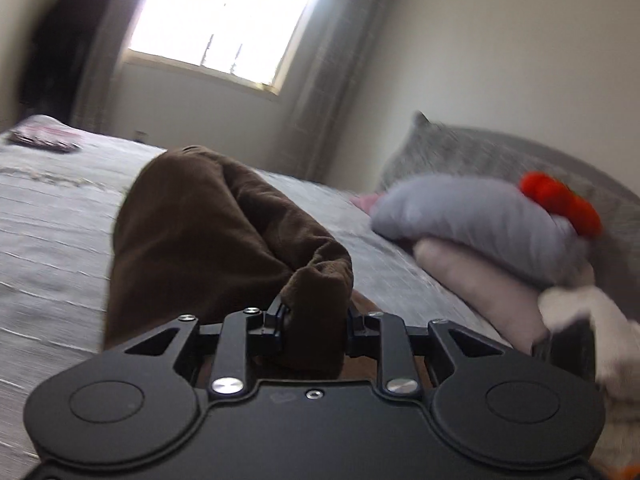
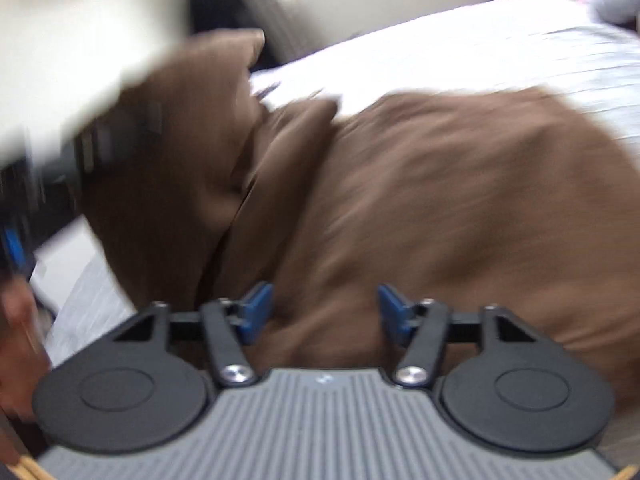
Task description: Fold large clothes
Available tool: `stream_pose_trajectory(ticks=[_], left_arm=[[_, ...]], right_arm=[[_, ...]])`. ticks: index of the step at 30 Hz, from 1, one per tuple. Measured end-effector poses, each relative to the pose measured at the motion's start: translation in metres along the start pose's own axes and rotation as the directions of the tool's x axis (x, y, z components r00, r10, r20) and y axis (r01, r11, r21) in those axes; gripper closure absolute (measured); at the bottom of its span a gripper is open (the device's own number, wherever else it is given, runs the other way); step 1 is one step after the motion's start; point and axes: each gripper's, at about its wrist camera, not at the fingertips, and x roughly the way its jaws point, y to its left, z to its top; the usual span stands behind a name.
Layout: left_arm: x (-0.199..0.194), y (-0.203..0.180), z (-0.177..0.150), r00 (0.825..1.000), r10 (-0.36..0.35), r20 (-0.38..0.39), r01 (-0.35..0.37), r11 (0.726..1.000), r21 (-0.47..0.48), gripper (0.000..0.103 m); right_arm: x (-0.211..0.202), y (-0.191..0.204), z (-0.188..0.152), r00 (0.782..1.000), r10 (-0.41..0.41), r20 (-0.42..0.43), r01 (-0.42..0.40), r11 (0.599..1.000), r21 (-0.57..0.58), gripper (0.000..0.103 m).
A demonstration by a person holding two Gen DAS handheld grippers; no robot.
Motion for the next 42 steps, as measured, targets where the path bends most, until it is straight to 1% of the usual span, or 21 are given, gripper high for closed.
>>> stream_pose_trajectory(ticks=[2,3,4,6,8,9,13,18,19,20,22,23,25,28,29,31,33,35,37,39,42], left_arm=[[0.022,-0.013,-0.017,0.996,-0.046,-0.072,0.047,0.999,0.016,0.077],[0.032,-0.02,-0.027,0.992,-0.067,-0.106,0.07,0.997,0.019,0.077],[0.043,-0.024,-0.039,0.986,-0.085,-0.145,0.09,0.996,0.029,0.077],[0.061,-0.035,-0.063,0.972,-0.093,-0.216,0.106,0.993,0.05,0.077],[0.069,-0.044,-0.081,0.969,-0.073,-0.236,0.1,0.99,0.102,0.077],[0.067,-0.049,-0.083,0.97,-0.066,-0.232,0.096,0.988,0.121,0.077],[0.053,-0.045,-0.066,0.969,-0.08,-0.234,0.107,0.989,0.104,0.076],[0.028,-0.04,-0.046,0.964,-0.09,-0.248,0.128,0.982,0.142,0.064],[0.021,-0.036,-0.041,0.964,-0.099,-0.248,0.135,0.982,0.135,0.06],[0.014,-0.033,-0.036,0.963,-0.107,-0.246,0.14,0.983,0.122,0.052],[-0.005,-0.022,-0.027,0.965,-0.131,-0.227,0.154,0.984,0.086,0.045],[-0.012,-0.018,-0.022,0.968,-0.128,-0.215,0.146,0.987,0.073,0.035],[-0.028,-0.004,-0.013,0.978,-0.099,-0.185,0.11,0.992,0.053,0.025],[-0.039,0.018,0.001,0.984,-0.05,-0.17,0.058,0.997,0.041,0.024],[-0.043,0.025,0.003,0.986,-0.024,-0.165,0.03,0.999,0.038,0.024],[-0.046,0.037,0.003,0.986,0.028,-0.164,-0.025,0.999,0.021,0.022],[-0.044,0.049,0.004,0.981,0.057,-0.184,-0.057,0.998,0.006,0.02],[-0.037,0.06,0.003,0.973,0.081,-0.217,-0.086,0.996,-0.013,0.02],[-0.036,0.072,0.002,0.966,0.11,-0.234,-0.12,0.992,-0.031,0.02],[-0.033,0.079,0.002,0.963,0.128,-0.238,-0.149,0.986,-0.07,0.02],[-0.039,0.092,0.005,0.965,0.097,-0.242,-0.138,0.978,-0.157,0.019]], right_arm=[[-0.019,-0.033,0.012,0.998,-0.049,0.03,0.047,0.997,0.064,0.035],[-0.028,-0.049,0.017,0.997,-0.06,0.04,0.055,0.993,0.105,0.032],[-0.036,-0.064,0.02,0.997,-0.06,0.051,0.052,0.988,0.148,0.031],[-0.048,-0.089,0.024,0.996,-0.033,0.081,0.014,0.973,0.229,0.026],[-0.051,-0.105,0.027,0.995,0.031,0.098,-0.058,0.956,0.287,0.024],[-0.048,-0.108,0.03,0.993,0.066,0.098,-0.093,0.95,0.299,0.02],[-0.031,-0.099,0.044,0.988,0.136,0.075,-0.152,0.948,0.281,0.017],[0.015,-0.071,0.058,0.984,0.178,-0.019,-0.167,0.951,0.259,0.017],[0.022,-0.065,0.059,0.982,0.185,-0.032,-0.171,0.951,0.256,0.017],[0.028,-0.061,0.06,0.981,0.19,-0.041,-0.174,0.951,0.254,0.017],[0.035,-0.051,0.062,0.98,0.19,-0.054,-0.173,0.956,0.236,0.017],[0.037,-0.047,0.063,0.982,0.177,-0.059,-0.16,0.961,0.224,0.016],[0.041,-0.039,0.065,0.986,0.151,-0.075,-0.133,0.97,0.201,0.016],[0.045,-0.028,0.065,0.989,0.111,-0.095,-0.093,0.979,0.181,0.023],[0.049,-0.029,0.065,0.99,0.101,-0.096,-0.083,0.981,0.174,0.028],[0.053,-0.025,0.066,0.992,0.088,-0.091,-0.073,0.985,0.155,0.042],[0.048,-0.018,0.068,0.995,0.07,-0.071,-0.059,0.987,0.15,0.071],[0.034,-0.008,0.07,0.998,0.052,-0.019,-0.049,0.992,0.12,0.081],[0.022,0.005,0.077,0.999,0.034,0.03,-0.036,0.997,0.07,0.085],[0.013,0.014,0.088,0.998,0.02,0.056,-0.023,0.999,0.047,0.086],[-0.01,0.018,0.102,0.995,0.024,0.093,-0.026,0.999,0.021,0.087]])
